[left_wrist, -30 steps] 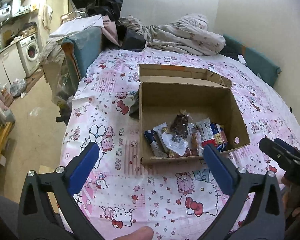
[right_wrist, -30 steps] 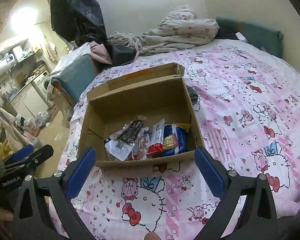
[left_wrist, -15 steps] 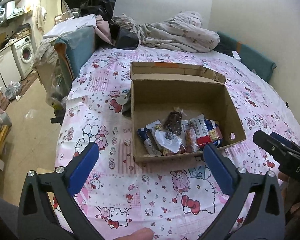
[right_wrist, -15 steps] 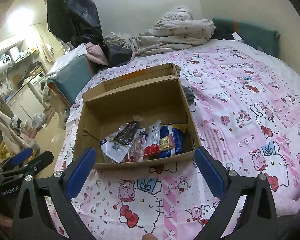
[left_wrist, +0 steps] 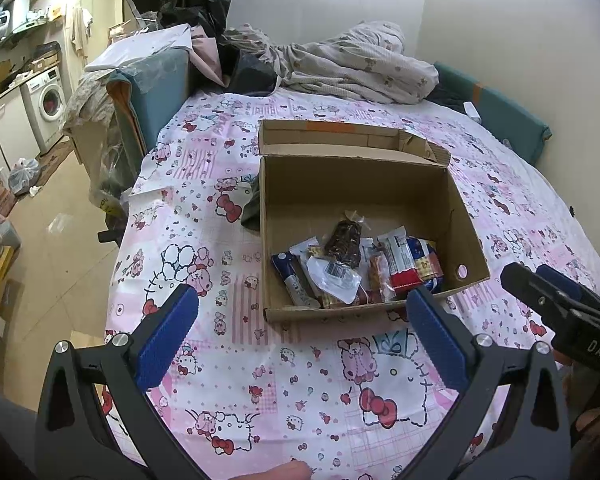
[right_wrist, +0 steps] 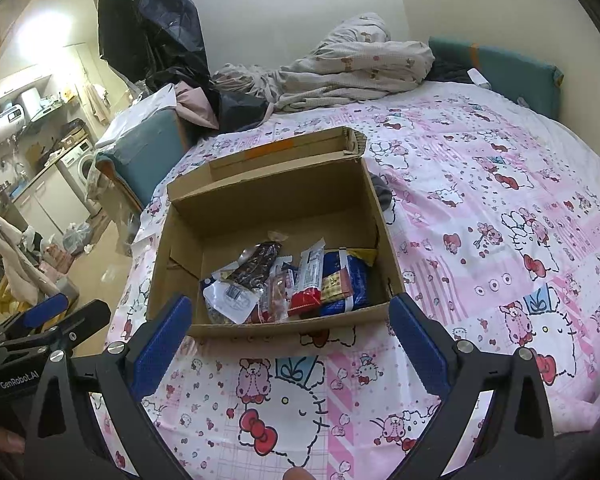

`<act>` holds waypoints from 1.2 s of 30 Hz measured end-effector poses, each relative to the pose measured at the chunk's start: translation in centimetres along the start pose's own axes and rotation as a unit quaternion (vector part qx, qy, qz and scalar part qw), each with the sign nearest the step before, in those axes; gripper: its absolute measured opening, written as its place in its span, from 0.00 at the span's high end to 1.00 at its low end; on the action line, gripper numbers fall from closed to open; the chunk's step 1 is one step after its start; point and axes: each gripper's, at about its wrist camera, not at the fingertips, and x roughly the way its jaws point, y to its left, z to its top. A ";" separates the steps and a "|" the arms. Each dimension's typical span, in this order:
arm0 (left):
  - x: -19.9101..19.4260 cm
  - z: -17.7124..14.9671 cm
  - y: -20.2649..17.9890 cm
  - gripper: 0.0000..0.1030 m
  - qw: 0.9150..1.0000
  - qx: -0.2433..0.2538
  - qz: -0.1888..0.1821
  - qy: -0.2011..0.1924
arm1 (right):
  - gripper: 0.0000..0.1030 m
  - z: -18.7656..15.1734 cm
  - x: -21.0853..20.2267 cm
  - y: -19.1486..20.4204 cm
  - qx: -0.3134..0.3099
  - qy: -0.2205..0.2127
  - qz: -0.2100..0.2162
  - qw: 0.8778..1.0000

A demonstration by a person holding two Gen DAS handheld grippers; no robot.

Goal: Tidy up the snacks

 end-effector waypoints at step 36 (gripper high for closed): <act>0.7 -0.2 0.3 0.00 1.000 -0.008 0.002 0.011 | 0.02 -0.4 1.2 0.4 -0.004 0.018 0.009 1.000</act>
